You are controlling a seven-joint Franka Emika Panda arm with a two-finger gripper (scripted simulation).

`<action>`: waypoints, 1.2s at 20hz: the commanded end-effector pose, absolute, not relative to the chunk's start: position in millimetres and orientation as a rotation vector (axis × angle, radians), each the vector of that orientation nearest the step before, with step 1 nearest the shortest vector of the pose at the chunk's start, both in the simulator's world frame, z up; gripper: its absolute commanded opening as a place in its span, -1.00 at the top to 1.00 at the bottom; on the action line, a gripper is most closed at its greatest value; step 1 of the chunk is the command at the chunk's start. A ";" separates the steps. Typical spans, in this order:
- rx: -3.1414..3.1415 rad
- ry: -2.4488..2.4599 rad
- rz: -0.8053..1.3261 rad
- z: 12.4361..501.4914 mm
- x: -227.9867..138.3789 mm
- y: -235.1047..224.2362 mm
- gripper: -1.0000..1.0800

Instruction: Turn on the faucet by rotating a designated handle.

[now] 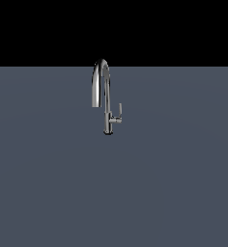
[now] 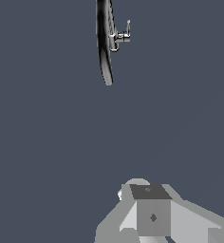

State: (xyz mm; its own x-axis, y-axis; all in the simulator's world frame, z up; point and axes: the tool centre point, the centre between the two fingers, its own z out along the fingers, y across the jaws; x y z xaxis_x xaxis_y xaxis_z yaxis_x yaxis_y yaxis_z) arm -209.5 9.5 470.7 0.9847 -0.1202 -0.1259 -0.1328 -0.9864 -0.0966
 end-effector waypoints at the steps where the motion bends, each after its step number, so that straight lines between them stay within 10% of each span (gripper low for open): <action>1: -2.987 0.241 0.223 466.9 -195.6 10.3 1.00; 24: -2.500 0.682 0.603 404.9 -55.9 0.4 1.00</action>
